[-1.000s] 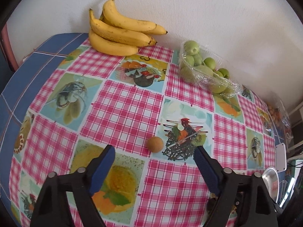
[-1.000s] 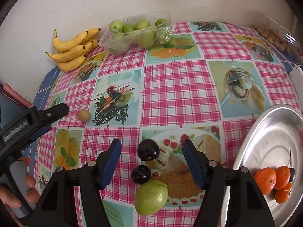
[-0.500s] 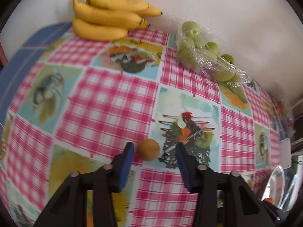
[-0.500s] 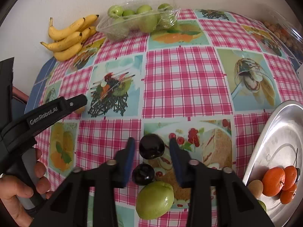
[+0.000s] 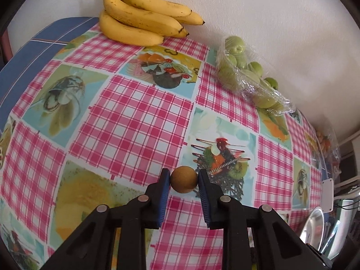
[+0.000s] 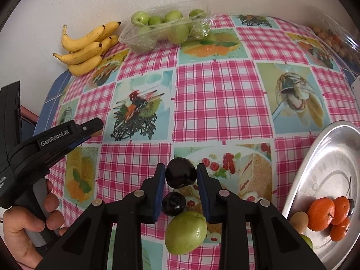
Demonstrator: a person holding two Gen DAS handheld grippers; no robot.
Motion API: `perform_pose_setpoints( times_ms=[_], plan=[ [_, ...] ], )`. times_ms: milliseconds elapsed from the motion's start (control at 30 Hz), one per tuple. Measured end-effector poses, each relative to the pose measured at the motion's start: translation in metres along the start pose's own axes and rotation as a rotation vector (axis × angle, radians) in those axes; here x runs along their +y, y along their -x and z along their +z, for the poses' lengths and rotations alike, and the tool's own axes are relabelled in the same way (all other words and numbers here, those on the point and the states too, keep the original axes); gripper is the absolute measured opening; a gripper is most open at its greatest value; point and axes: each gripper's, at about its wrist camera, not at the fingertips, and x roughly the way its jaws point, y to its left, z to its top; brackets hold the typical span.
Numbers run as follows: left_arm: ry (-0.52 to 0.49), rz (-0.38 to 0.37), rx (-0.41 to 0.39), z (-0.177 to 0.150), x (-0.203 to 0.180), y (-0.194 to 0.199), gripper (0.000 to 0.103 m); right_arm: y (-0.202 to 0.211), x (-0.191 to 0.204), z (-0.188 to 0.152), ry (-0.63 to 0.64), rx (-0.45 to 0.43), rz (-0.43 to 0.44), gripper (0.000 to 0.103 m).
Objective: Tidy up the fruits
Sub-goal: 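Grasp a small brown round fruit with the left gripper while the right gripper grasps another dark cherry, then carry the brown fruit and dark cherry over the steel bowl with both grippers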
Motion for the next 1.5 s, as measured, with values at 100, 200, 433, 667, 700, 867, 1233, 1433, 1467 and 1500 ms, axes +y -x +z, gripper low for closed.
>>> perform_pose_setpoints(
  times_ms=[100, 200, 433, 667, 700, 867, 1233, 1433, 1467, 1500],
  plan=[
    [0.016, -0.003, 0.015, -0.007, -0.003, 0.007, 0.027, 0.007, -0.002, -0.001, -0.005, -0.008, -0.002, 0.029],
    [0.035, -0.014, 0.027, -0.012, -0.007, 0.014, 0.027, 0.013, -0.006, -0.005, -0.011, -0.009, -0.005, 0.029],
    [0.040, -0.022, 0.019, -0.032, -0.023, 0.038, 0.027, 0.031, -0.012, -0.016, -0.012, -0.023, -0.017, 0.029],
    [0.019, -0.008, 0.034, -0.049, -0.032, 0.050, 0.027, 0.055, -0.019, -0.028, -0.014, -0.053, -0.034, 0.029],
    [0.016, -0.003, 0.032, -0.050, -0.033, 0.051, 0.027, 0.056, -0.021, -0.030, -0.013, -0.053, -0.039, 0.029],
    [-0.002, 0.005, 0.025, -0.062, -0.037, 0.063, 0.027, 0.065, -0.026, -0.037, -0.024, -0.054, -0.047, 0.029],
    [-0.069, -0.002, 0.007, -0.087, -0.064, 0.084, 0.027, 0.090, -0.034, -0.057, -0.030, -0.078, -0.045, 0.029],
    [-0.088, 0.001, 0.011, -0.097, -0.070, 0.087, 0.027, 0.102, -0.041, -0.066, -0.043, -0.091, -0.038, 0.029],
    [-0.093, -0.001, 0.009, -0.098, -0.072, 0.089, 0.027, 0.103, -0.042, -0.068, -0.042, -0.092, -0.037, 0.029],
    [-0.099, -0.001, 0.006, -0.100, -0.074, 0.090, 0.028, 0.104, -0.042, -0.069, -0.039, -0.093, -0.037, 0.029]
  ],
)
